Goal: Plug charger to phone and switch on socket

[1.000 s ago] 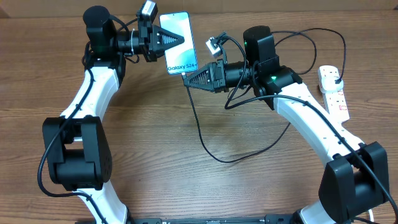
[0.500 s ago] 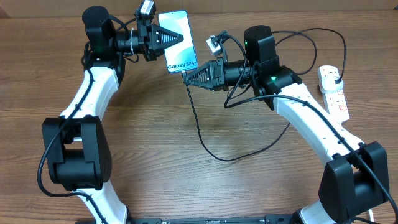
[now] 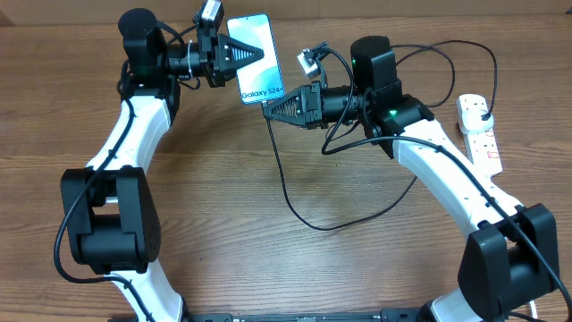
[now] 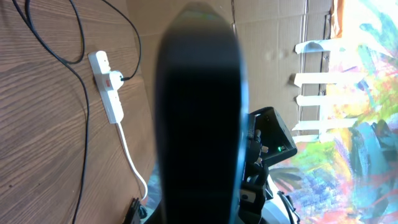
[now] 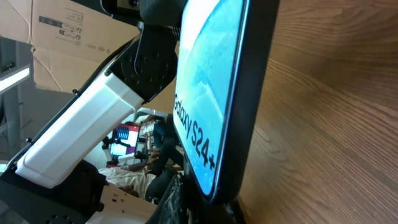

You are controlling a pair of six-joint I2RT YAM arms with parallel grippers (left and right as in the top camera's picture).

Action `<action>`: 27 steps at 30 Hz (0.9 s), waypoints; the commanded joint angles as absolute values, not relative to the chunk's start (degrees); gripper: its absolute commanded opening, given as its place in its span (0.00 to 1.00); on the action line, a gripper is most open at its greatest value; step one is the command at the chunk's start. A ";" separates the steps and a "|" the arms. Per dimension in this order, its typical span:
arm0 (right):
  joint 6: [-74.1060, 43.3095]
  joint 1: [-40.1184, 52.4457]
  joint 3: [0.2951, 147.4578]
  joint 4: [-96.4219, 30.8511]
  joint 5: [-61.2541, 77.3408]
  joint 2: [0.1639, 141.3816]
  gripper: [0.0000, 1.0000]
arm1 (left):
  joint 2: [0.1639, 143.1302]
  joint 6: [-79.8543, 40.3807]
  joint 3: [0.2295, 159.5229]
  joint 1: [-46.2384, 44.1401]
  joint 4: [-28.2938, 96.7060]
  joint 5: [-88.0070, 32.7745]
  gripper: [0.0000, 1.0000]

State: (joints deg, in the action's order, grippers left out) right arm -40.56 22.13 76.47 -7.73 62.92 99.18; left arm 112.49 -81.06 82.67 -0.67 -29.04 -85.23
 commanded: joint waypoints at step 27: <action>-45.21 20.21 76.88 4.64 53.87 99.13 0.04 | 110.50 -80.79 83.72 -3.14 -29.19 -90.54 0.04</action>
State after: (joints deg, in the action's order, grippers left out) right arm -45.19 21.76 75.31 1.69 59.75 99.29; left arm 112.46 -82.04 83.70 -0.64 -29.21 -82.50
